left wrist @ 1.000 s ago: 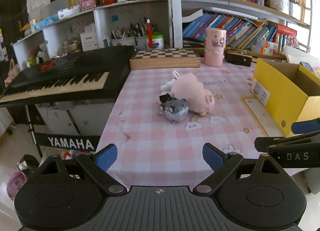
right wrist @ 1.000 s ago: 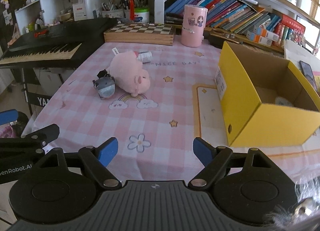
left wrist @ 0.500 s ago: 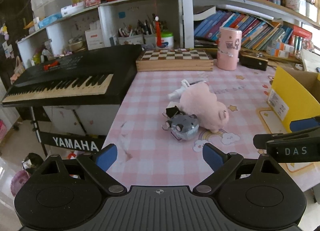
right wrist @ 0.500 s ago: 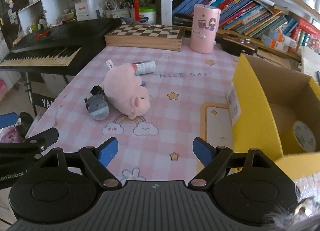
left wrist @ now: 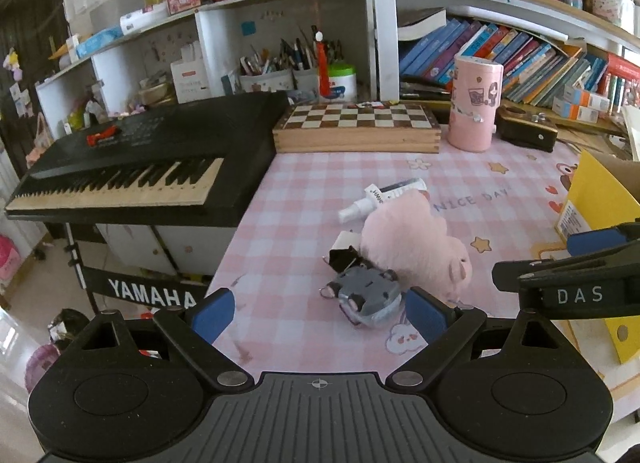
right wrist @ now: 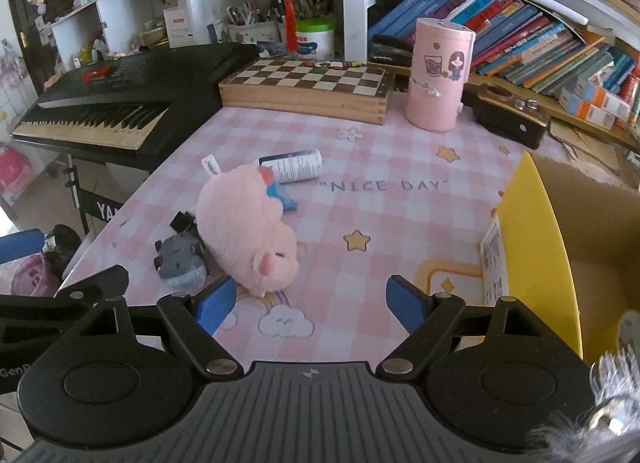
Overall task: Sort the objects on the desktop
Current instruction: 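Move the right tool to the pink plush pig while the left tool approaches the grey toy car, then close the right tool on the pink pig while the left tool grasps the grey car, then lift and carry the pig and toy car over the yellow box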
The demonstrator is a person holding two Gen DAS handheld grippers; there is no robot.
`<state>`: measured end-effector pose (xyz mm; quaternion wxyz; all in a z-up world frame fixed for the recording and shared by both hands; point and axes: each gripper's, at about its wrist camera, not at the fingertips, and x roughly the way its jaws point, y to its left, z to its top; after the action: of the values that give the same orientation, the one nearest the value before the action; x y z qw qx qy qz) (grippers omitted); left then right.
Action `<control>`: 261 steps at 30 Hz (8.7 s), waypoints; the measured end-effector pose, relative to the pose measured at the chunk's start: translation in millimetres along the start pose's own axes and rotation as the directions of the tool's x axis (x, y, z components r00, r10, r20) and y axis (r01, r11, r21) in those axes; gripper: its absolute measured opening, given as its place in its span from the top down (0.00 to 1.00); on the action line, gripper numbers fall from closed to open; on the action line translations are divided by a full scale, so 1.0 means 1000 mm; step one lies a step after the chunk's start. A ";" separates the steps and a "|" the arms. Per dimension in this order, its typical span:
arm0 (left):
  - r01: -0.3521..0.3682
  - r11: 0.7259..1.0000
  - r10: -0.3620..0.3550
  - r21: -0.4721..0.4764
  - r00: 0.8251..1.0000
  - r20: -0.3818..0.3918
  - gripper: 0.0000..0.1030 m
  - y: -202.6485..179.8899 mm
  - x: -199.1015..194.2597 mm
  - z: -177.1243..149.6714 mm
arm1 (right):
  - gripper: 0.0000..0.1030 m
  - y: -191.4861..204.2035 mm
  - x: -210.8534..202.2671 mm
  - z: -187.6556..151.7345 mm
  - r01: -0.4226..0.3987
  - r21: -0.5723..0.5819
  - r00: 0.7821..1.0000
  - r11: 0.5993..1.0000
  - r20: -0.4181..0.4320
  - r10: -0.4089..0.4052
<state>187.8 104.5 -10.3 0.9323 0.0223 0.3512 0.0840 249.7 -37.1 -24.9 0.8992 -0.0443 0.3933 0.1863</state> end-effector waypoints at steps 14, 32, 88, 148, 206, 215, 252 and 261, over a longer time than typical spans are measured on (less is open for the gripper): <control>-0.013 1.000 0.013 -0.004 0.996 -0.084 0.09 -0.005 0.024 0.006 | 0.20 -0.001 0.040 0.022 -0.095 -0.034 0.994 0.995 -0.061 0.092; -0.024 0.999 0.027 0.027 0.990 -0.136 0.09 -0.018 0.035 0.007 | 0.19 0.020 0.096 0.058 -0.246 -0.064 0.962 0.967 -0.136 0.236; 0.087 0.989 -0.105 -0.120 0.982 -0.156 0.59 -0.028 0.053 0.026 | 0.43 -0.050 0.020 0.023 -0.134 0.050 0.989 0.990 -0.049 0.137; 0.455 0.880 -0.462 0.134 0.887 0.022 0.59 0.036 -0.139 -0.101 | 0.43 0.072 -0.167 -0.161 0.123 0.318 0.992 0.940 -0.004 -0.129; 0.550 0.749 -0.584 0.369 0.811 -0.023 0.59 -0.273 -0.148 -0.041 | 0.43 -0.213 -0.217 -0.205 0.168 0.521 0.979 0.837 0.009 -0.202; 0.476 0.818 -0.534 0.324 0.837 0.120 0.59 -0.280 -0.147 0.005 | 0.43 -0.243 -0.229 -0.160 0.104 0.474 0.963 0.874 0.173 -0.208; 0.324 0.890 -0.307 0.320 0.946 -0.104 0.59 -0.338 -0.008 0.023 | 0.42 -0.286 -0.022 -0.004 0.023 0.011 0.991 1.000 -0.134 -0.021; 0.305 0.908 -0.279 0.287 0.952 -0.128 0.59 -0.333 0.003 0.022 | 0.41 -0.286 -0.002 0.008 0.051 0.004 0.984 0.999 -0.172 -0.050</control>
<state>251.0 -222.8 -29.0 0.9041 0.1089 0.3982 -0.1104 359.4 -300.9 -37.2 0.8665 -0.0666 0.4691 0.1573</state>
